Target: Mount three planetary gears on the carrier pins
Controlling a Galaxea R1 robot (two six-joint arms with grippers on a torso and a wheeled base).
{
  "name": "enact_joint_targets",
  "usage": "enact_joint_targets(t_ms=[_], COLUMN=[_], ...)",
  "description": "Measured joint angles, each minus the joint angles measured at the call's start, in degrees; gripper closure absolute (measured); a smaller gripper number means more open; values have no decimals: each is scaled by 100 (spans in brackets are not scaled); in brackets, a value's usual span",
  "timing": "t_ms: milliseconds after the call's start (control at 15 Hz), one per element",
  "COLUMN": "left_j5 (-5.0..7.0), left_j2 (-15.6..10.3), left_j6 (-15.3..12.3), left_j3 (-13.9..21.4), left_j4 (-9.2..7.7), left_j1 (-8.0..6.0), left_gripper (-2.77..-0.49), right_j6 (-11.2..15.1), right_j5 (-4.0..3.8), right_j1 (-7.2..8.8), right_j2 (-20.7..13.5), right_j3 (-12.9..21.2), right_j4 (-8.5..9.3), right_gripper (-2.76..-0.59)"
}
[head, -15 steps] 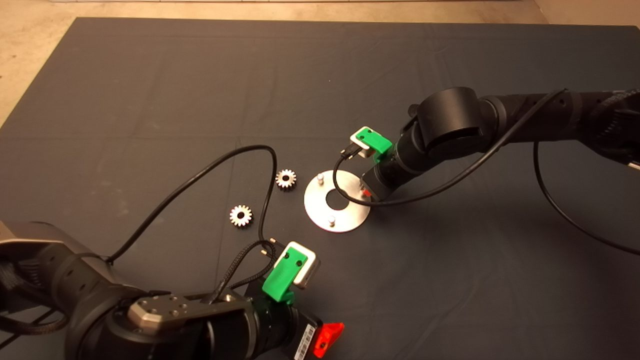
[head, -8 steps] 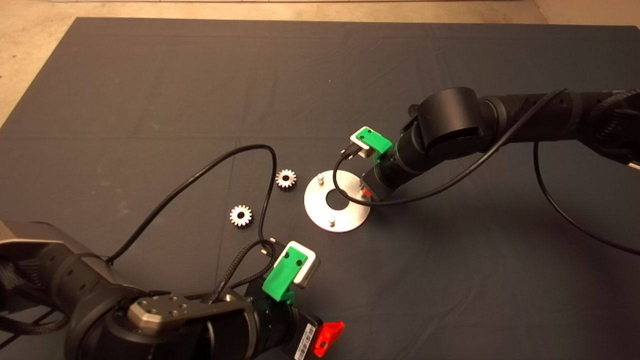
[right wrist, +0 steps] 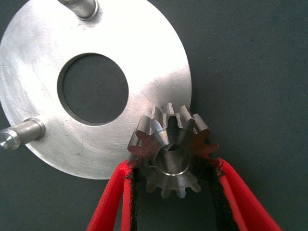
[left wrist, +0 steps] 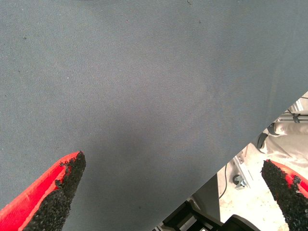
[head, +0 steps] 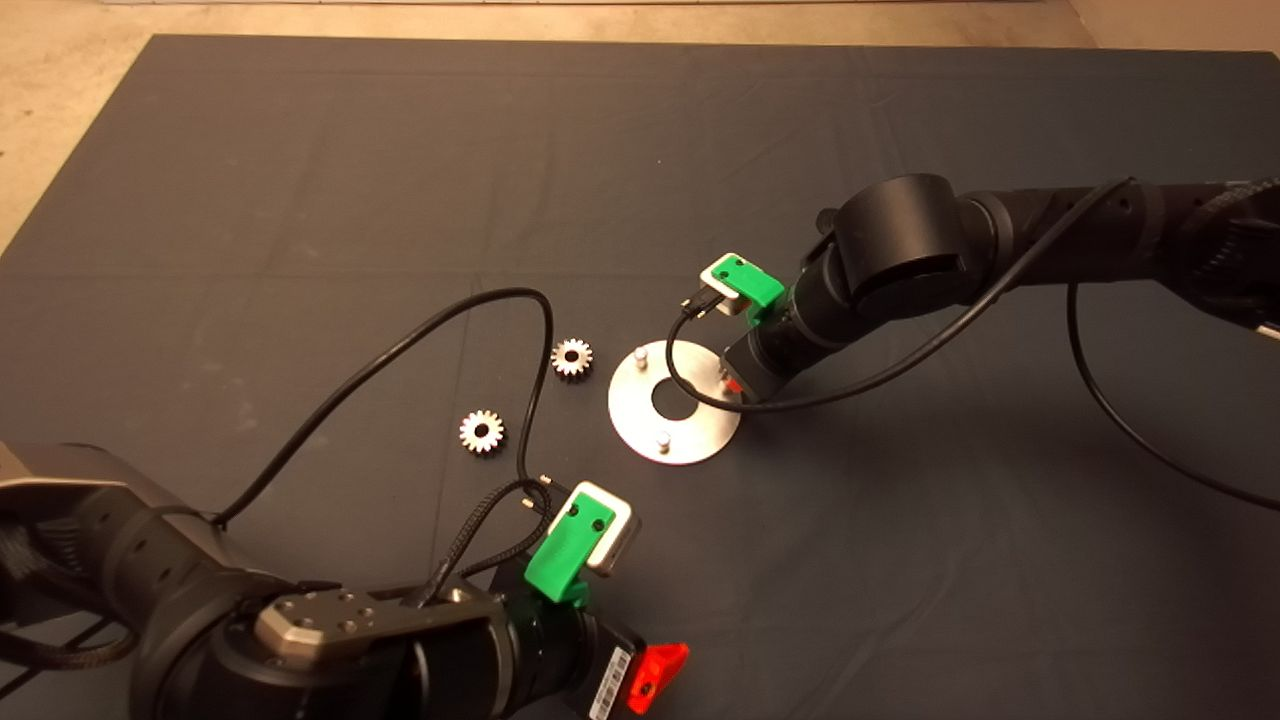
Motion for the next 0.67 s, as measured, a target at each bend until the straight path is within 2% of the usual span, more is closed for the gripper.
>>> enact_joint_targets(t_ms=[133, 667], left_j5=[0, 0], left_j2=[0, 2], left_j6=[0, -39], left_j3=[0, 0], left_j4=[2, 11], left_j1=[-2, -2], left_gripper=[-264, -264], right_j6=[0, 1], right_j5=[49, 49], right_j1=[1, 0], right_j2=[-12, -13], right_j3=[0, 0], right_j4=[27, 82], right_gripper=[-81, -81])
